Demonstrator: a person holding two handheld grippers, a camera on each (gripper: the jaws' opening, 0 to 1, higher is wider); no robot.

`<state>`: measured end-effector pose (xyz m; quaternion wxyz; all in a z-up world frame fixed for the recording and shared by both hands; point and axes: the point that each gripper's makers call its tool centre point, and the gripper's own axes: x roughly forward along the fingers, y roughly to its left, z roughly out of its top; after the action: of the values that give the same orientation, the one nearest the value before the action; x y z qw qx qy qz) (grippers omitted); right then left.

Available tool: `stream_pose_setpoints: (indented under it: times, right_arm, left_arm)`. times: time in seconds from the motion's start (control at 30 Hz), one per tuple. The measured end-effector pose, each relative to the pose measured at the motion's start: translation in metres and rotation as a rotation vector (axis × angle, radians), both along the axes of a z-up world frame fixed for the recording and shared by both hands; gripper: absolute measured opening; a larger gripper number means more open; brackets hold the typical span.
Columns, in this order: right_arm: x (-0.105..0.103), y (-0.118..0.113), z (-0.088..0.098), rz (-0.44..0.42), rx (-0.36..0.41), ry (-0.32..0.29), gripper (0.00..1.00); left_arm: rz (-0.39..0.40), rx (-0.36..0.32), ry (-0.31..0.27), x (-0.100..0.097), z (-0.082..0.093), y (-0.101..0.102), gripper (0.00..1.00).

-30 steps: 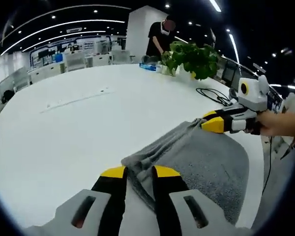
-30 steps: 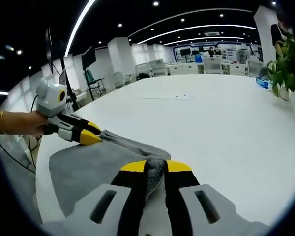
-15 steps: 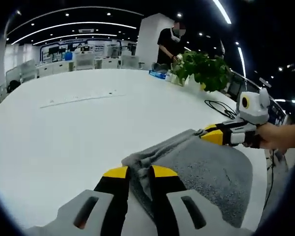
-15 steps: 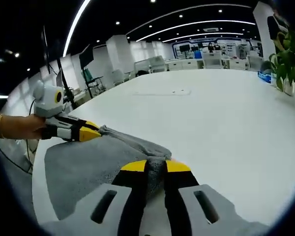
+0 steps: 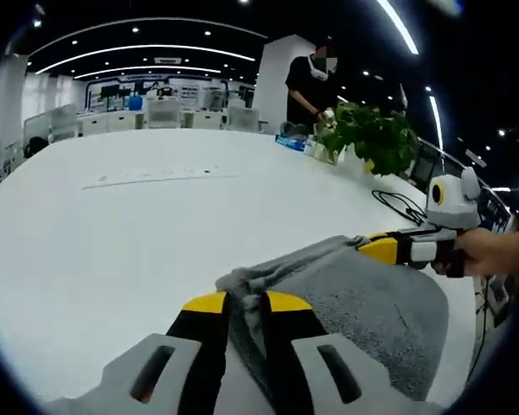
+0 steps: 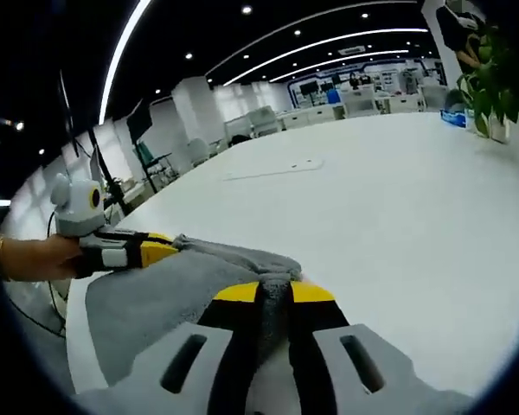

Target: Fold the towel on the table until its edges align and the towel forms a compact rectangular stack.

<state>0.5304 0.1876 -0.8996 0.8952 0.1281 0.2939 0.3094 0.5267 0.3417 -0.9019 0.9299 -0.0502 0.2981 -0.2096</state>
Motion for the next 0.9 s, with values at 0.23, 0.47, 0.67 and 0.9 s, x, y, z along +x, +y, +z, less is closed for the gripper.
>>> stream_pose_setpoints:
  times: [0.23, 0.47, 0.67, 0.9]
  right_arm:
    - [-0.001, 0.001, 0.020, 0.015, 0.020, -0.057, 0.22]
    - [-0.021, -0.003, 0.035, 0.063, -0.045, -0.129, 0.36]
    - [-0.035, -0.003, 0.059, 0.069, 0.064, -0.142, 0.43]
    - [-0.057, -0.002, 0.074, 0.134, -0.004, -0.203, 0.47]
  left_arm:
    - [-0.005, 0.031, 0.014, 0.001, 0.012, -0.001, 0.16]
    - [0.031, 0.056, -0.060, -0.013, 0.038, 0.013, 0.29]
    - [-0.008, 0.074, -0.095, -0.029, 0.058, 0.017, 0.37]
    - [-0.082, 0.063, -0.166, -0.056, 0.074, 0.010, 0.46]
